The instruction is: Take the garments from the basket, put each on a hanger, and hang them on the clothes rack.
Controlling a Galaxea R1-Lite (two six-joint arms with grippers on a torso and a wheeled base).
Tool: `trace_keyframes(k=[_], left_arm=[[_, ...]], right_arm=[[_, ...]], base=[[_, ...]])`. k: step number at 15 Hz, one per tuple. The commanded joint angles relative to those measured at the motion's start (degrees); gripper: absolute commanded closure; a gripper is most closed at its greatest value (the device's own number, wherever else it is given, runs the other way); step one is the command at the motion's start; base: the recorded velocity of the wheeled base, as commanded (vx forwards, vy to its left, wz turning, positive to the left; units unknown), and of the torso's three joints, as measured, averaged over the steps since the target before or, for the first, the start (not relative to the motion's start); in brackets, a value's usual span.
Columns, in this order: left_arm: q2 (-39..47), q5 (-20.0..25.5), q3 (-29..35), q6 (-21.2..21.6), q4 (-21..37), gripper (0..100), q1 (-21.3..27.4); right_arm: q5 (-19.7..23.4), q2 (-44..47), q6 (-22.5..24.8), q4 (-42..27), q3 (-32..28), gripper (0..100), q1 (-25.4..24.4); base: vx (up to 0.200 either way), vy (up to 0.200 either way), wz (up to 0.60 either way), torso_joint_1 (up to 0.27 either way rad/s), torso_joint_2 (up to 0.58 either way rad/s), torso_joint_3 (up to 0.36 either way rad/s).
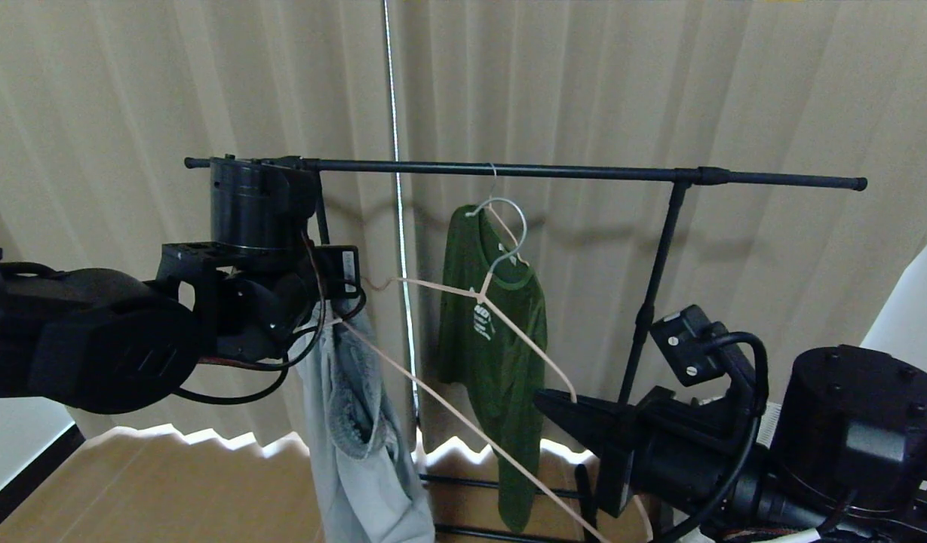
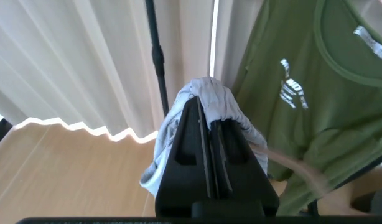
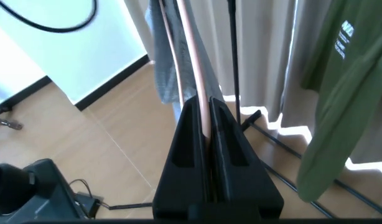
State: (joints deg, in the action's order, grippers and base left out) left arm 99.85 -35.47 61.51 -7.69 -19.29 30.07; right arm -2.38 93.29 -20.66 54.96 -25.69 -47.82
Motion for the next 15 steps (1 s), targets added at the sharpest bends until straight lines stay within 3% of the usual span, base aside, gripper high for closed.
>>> trace_keyframes(k=[1, 7, 12, 15], left_arm=[[-0.71, -0.03, -0.17, -0.04, 0.04, 100, 0.42], [-4.76, -0.03, -0.61, -1.80, 4.34, 100, 1.92], [-8.71, -0.03, -0.08, -7.60, 10.67, 100, 8.69], [-10.73, 0.05, -0.08, -9.01, 12.78, 100, 11.23]], right_arm=[[0.00, 3.12, 0.01, -0.02, -1.21, 100, 0.01], [-0.35, 9.19, 0.01, -0.29, -7.10, 100, 0.27], [-0.52, 13.32, 0.01, -0.46, -11.32, 100, 0.36], [-0.52, 13.32, 0.01, -0.11, -11.49, 100, 0.36]], base=[[0.000, 0.000, 0.00, 0.000, 0.00, 0.000], [0.000, 0.000, 0.00, 0.000, 0.00, 0.000], [0.000, 0.000, 0.00, 0.000, 0.00, 0.000], [0.000, 0.000, 0.00, 0.000, 0.00, 0.000]])
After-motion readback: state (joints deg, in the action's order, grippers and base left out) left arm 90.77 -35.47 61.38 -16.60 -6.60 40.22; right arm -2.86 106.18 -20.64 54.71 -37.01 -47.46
